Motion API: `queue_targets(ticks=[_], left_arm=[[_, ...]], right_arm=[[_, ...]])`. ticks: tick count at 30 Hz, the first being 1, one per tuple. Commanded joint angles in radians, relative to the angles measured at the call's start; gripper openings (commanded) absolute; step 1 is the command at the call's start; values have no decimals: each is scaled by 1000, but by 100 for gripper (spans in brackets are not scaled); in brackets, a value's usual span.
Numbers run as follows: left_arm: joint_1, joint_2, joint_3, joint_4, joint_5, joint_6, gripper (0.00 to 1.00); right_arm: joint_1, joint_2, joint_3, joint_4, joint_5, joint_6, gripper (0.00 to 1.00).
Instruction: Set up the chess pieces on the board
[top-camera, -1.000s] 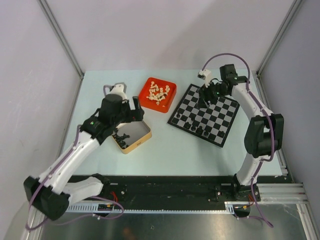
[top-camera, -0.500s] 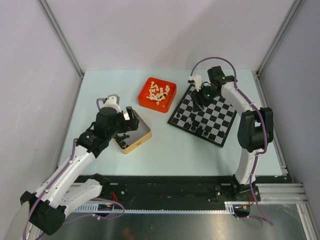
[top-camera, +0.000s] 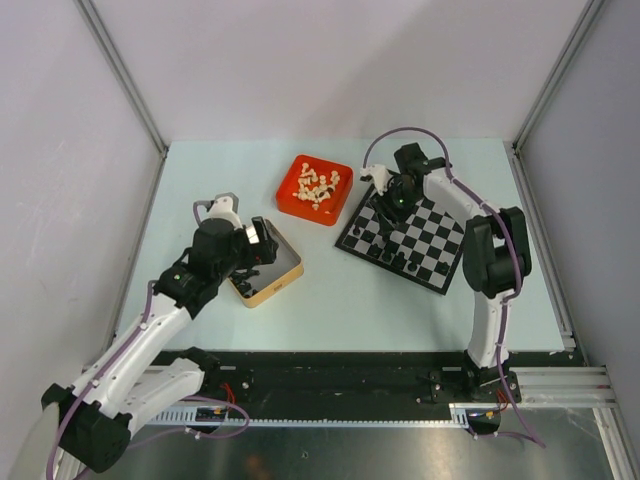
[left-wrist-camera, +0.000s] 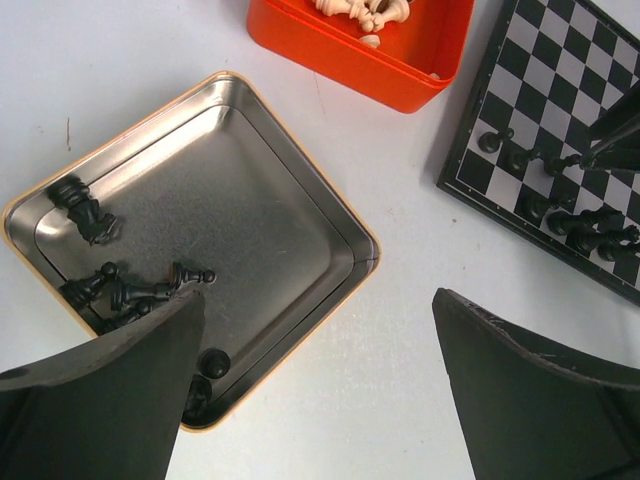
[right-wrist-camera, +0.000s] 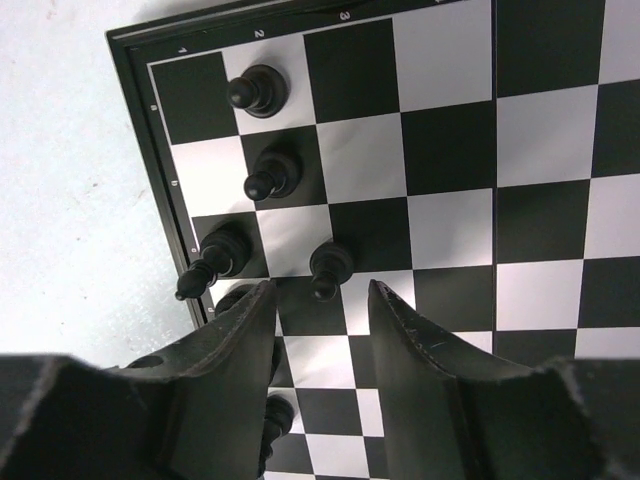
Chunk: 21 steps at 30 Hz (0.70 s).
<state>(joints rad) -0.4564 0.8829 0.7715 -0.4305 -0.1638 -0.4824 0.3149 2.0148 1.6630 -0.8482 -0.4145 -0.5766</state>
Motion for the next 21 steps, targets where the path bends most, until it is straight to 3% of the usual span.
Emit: queue_targets(ticks=[1,10,21], left_arm=[[10,-28,-17,27,-11,-30,100],[16,-48,-34,27,-11,-32,100],[24,-62,-43,30,-8,-36,100]], right_arm=[[10,22,47,-6,51,11,45],[27,62,76,-14,66,17,35],[53,55,73,-35,65,11,13]])
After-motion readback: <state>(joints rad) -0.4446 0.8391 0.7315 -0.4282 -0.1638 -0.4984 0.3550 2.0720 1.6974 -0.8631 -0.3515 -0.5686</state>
